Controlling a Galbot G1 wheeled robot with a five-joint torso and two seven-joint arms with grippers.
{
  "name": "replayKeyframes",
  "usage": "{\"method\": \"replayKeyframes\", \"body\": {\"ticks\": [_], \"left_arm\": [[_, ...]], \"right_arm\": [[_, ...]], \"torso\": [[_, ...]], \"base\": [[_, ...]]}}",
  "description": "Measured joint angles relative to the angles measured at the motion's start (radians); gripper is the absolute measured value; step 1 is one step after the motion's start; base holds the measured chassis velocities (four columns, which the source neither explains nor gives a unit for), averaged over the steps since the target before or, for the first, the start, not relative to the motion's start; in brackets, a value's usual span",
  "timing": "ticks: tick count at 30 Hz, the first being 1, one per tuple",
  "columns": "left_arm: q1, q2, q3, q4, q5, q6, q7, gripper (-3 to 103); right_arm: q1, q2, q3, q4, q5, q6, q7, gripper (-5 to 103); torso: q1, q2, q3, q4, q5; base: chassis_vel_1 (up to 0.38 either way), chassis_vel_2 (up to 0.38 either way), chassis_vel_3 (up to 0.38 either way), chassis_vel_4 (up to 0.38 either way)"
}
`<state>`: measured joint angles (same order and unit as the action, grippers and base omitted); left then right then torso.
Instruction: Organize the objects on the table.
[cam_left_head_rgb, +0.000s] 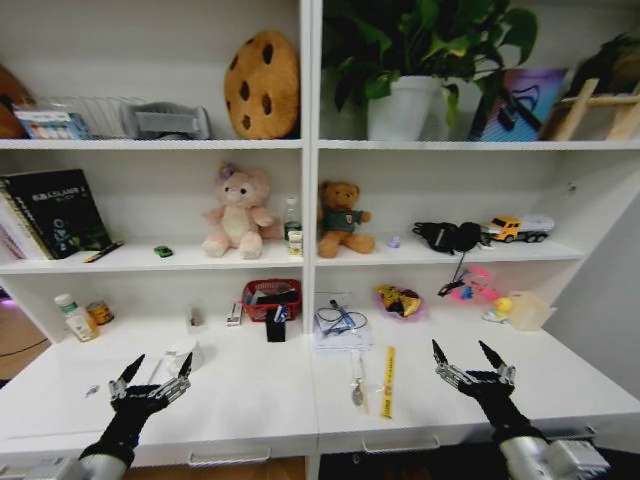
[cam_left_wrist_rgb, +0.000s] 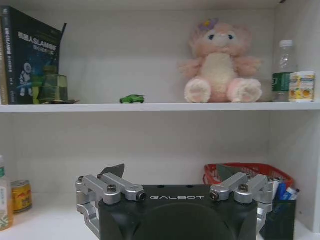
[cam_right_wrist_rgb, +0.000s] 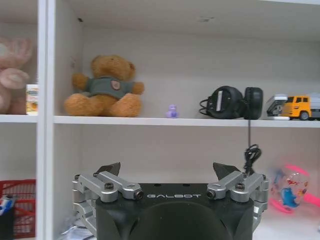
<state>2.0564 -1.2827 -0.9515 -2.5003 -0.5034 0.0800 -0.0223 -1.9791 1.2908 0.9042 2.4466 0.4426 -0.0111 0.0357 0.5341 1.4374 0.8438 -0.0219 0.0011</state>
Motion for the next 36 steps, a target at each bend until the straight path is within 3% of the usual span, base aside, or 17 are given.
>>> {"method": "replayKeyframes", "body": {"ticks": [1,11,12,14,16,18,23,24,26,36], "left_arm": [[0.0,0.0,0.0,0.0,0.0,0.0,0.0,100],[0.0,0.0,0.0,0.0,0.0,0.0,0.0,100],[0.0,0.0,0.0,0.0,0.0,0.0,0.0,100],[0.0,0.0,0.0,0.0,0.0,0.0,-0.001,100],[0.0,0.0,0.0,0.0,0.0,0.0,0.0,100],[0.0,0.0,0.0,0.0,0.0,0.0,0.0,100],[0.0,0.0,0.0,0.0,0.0,0.0,0.0,100],[0.0,0.0,0.0,0.0,0.0,0.0,0.0,100],[0.0,0.0,0.0,0.0,0.0,0.0,-0.002,100],[0.0,0.0,0.0,0.0,0.0,0.0,-0.001,100]], "right_arm": [[0.0,0.0,0.0,0.0,0.0,0.0,0.0,100],[0.0,0.0,0.0,0.0,0.0,0.0,0.0,100],[0.0,0.0,0.0,0.0,0.0,0.0,0.0,100],[0.0,0.0,0.0,0.0,0.0,0.0,0.0,100],[0.0,0.0,0.0,0.0,0.0,0.0,0.0,100],[0.0,0.0,0.0,0.0,0.0,0.0,0.0,100],[0.0,0.0,0.0,0.0,0.0,0.0,0.0,100],[0.0,0.0,0.0,0.0,0.0,0.0,0.0,100],[0.0,0.0,0.0,0.0,0.0,0.0,0.0,100],[0.0,0.0,0.0,0.0,0.0,0.0,0.0,100]], "torso": [[0.0,0.0,0.0,0.0002,-0.0018],[0.0,0.0,0.0,0.0003,-0.0002],[0.0,0.0,0.0,-0.0001,-0.0021],[0.001,0.0,0.0,0.0011,-0.0014],[-0.001,0.0,0.0,-0.0004,-0.0015],[0.0,0.0,0.0,0.0005,-0.001],[0.0,0.0,0.0,-0.0004,-0.0015],[0.0,0.0,0.0,0.0009,-0.0005],[0.001,0.0,0.0,0.0005,-0.0023],[0.0,0.0,0.0,0.0005,-0.0006]], "base": [[0.344,0.326,-0.371,-0.364],[0.367,0.378,-0.369,-0.372],[0.344,0.353,-0.346,-0.351],[0.363,0.345,-0.346,-0.343],[0.336,0.364,-0.35,-0.368],[0.352,0.346,-0.365,-0.357],[0.334,0.329,-0.354,-0.335],[0.35,0.317,-0.347,-0.288],[0.274,0.301,-0.309,-0.231],[0.069,0.025,-0.042,-0.048]]}}
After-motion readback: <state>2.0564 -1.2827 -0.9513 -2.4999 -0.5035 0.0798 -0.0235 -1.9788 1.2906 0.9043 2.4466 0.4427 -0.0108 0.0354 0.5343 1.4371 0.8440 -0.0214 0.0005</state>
